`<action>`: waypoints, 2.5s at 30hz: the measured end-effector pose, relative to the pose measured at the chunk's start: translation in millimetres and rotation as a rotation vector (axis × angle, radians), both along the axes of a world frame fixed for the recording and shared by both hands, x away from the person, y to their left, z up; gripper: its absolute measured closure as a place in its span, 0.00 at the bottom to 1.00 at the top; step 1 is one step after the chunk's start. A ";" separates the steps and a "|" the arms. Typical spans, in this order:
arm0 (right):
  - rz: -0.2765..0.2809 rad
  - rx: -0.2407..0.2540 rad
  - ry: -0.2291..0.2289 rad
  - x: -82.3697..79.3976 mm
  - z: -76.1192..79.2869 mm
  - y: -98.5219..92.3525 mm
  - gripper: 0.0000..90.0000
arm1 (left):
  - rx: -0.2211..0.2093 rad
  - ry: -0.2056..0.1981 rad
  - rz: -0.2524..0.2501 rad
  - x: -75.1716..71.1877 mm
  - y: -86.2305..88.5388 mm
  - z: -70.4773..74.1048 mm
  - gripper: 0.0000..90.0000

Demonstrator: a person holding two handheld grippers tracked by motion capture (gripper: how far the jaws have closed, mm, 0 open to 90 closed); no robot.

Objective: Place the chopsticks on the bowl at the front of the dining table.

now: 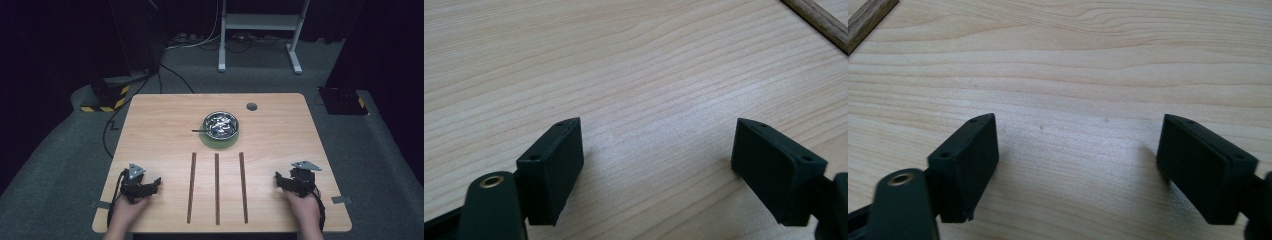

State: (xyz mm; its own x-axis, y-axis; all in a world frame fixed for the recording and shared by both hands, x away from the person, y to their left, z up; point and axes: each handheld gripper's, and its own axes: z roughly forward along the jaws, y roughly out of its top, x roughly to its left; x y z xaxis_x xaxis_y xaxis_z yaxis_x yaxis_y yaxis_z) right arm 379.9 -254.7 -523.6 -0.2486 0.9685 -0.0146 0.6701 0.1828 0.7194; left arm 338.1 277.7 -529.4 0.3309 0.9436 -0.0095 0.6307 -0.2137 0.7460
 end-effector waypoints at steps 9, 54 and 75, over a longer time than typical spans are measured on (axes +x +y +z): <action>0.061 0.019 0.031 12.2 19.5 12.3 0.32 | 0.000 0.000 0.000 0.0 -0.1 0.0 0.23; 0.268 0.121 0.029 -13.4 9.0 105.2 0.71 | -0.001 -0.003 -0.018 0.0 -0.1 0.2 0.25; 0.250 0.098 0.050 -10.2 6.1 98.8 0.79 | -0.001 -0.003 -0.018 0.0 -0.1 0.2 0.25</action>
State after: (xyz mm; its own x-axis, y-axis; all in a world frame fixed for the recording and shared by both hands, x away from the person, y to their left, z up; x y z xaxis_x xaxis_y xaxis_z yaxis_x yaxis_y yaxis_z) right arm 369.7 -155.9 -517.5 -0.4780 0.8733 0.0943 0.6482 0.2783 0.7088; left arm 338.0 277.6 -529.2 0.3476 0.9376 -0.0097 0.6249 -0.2239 0.7479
